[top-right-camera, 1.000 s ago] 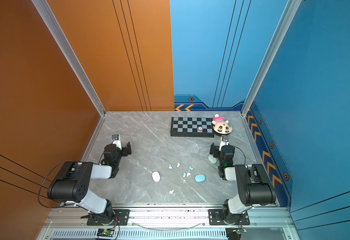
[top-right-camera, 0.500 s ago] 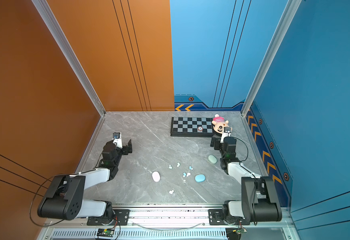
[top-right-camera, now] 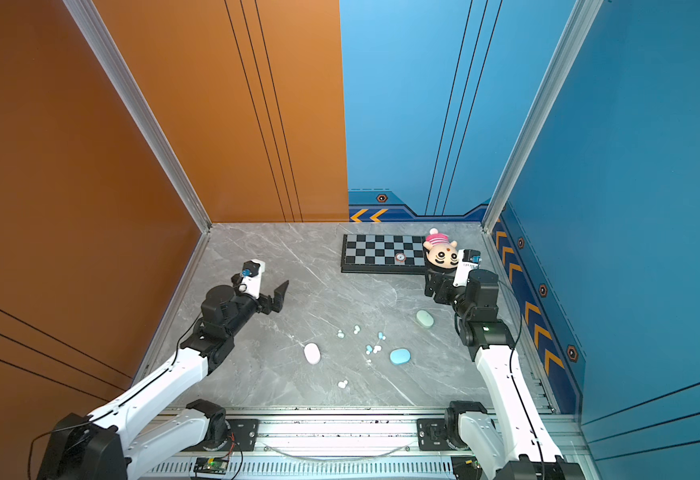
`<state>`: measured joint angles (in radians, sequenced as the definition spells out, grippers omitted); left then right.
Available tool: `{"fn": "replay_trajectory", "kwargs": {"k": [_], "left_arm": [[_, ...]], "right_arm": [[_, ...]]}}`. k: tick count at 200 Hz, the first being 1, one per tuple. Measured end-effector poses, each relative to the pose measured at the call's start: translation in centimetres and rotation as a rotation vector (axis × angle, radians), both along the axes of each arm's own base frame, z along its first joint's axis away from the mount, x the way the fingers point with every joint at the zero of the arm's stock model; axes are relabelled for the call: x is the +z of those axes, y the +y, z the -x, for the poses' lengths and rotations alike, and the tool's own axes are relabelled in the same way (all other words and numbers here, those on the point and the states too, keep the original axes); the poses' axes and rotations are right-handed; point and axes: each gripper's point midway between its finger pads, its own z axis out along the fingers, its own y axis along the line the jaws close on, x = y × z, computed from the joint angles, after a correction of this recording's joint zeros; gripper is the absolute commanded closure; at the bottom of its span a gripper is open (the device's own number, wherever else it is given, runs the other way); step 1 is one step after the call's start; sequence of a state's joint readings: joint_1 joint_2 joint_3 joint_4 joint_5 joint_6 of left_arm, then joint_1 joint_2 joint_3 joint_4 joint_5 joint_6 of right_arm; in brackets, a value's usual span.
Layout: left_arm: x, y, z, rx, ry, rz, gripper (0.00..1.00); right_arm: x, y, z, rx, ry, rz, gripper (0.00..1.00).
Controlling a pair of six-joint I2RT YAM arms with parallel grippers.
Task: Insert the wireless bluetooth earbuds into the charging case
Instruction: 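Reach the right gripper down and grasp the pale green case while the left arm rises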
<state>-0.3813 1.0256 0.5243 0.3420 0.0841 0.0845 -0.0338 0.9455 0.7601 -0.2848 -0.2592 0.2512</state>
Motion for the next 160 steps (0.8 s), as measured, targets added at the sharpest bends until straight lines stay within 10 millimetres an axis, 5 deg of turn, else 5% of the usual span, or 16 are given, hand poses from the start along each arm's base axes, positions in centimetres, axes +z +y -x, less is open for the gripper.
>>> {"fn": "replay_trajectory", "kwargs": {"k": [26,58,94,160], "left_arm": [[-1.4,-5.3,2.3,-0.218,0.084,-0.045,0.02],[-2.8,-8.7,4.1,-0.364,0.149,-0.101,0.02],[-3.3,-9.9,4.7,-0.427,0.17,-0.129,0.02],[-4.7,-10.5,5.1,-0.471,0.215,-0.136,0.02]], "right_arm": [[-4.6,0.5,1.6,0.047,0.274,0.027,0.16],[-8.4,2.2,2.4,0.161,0.566,0.139,0.18],[-10.3,3.9,1.5,0.335,0.709,0.386,0.18],[-12.9,1.4,2.5,0.402,0.83,0.576,0.14]]}}
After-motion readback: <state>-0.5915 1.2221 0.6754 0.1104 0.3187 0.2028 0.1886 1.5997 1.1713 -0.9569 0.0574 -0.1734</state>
